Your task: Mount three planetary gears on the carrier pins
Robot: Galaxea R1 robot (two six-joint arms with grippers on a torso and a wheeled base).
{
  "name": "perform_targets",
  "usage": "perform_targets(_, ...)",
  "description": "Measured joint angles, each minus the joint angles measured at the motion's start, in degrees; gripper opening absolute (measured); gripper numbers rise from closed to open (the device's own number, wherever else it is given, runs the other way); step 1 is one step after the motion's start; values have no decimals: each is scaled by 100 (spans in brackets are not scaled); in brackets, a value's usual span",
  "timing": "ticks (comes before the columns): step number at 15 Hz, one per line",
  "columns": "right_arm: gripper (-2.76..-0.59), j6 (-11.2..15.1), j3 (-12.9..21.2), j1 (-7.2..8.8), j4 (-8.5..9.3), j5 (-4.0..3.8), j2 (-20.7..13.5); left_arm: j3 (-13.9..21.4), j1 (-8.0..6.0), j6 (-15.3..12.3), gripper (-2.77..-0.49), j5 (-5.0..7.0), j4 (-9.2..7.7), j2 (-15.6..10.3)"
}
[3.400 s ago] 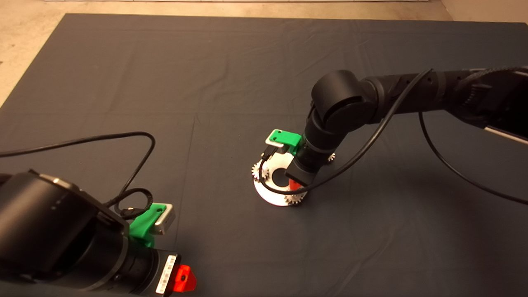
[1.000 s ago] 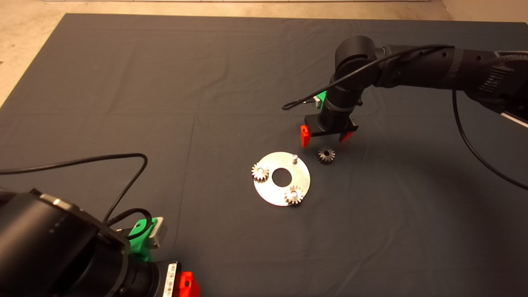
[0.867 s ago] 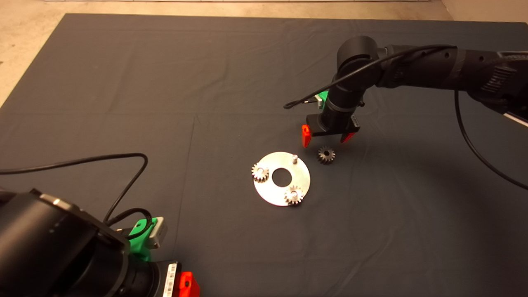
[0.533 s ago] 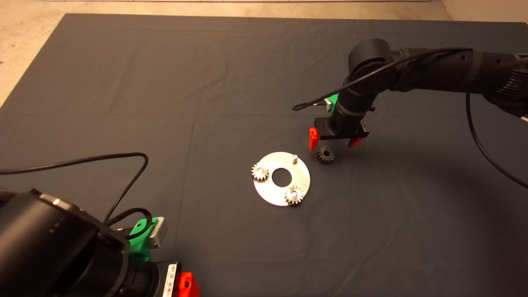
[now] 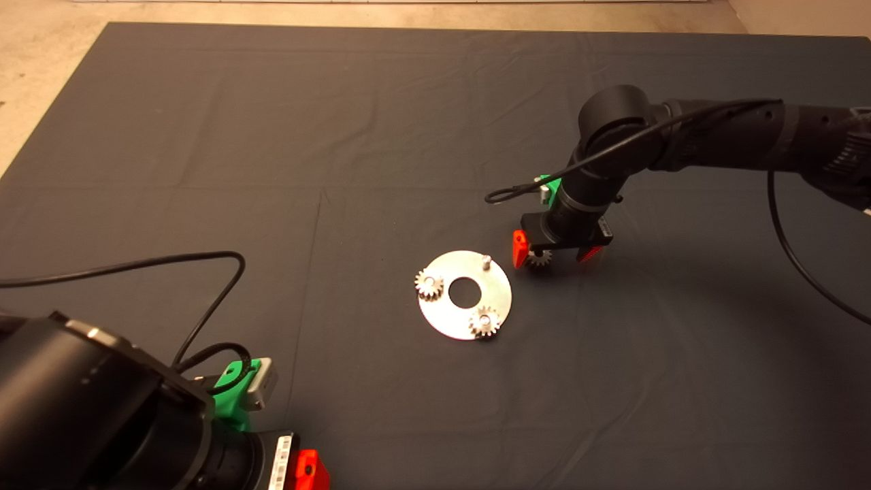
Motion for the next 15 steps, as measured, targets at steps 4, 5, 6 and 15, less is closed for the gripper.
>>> perform_targets(4,-76,-58,-181,-130,-11,4,2,45,0,56,-49,-2,0,0)
perform_targets(5,-76,-80,-211,-144,-11,2,2,48,0,66,-49,0,0,0)
perform_targets(6,-76,-141,-292,-163,-22,4,2,56,0,92,-49,0,0,0)
perform_targets(15,-76,-623,-720,-155,-51,-1,94,69,0,147,-49,0,-2,2)
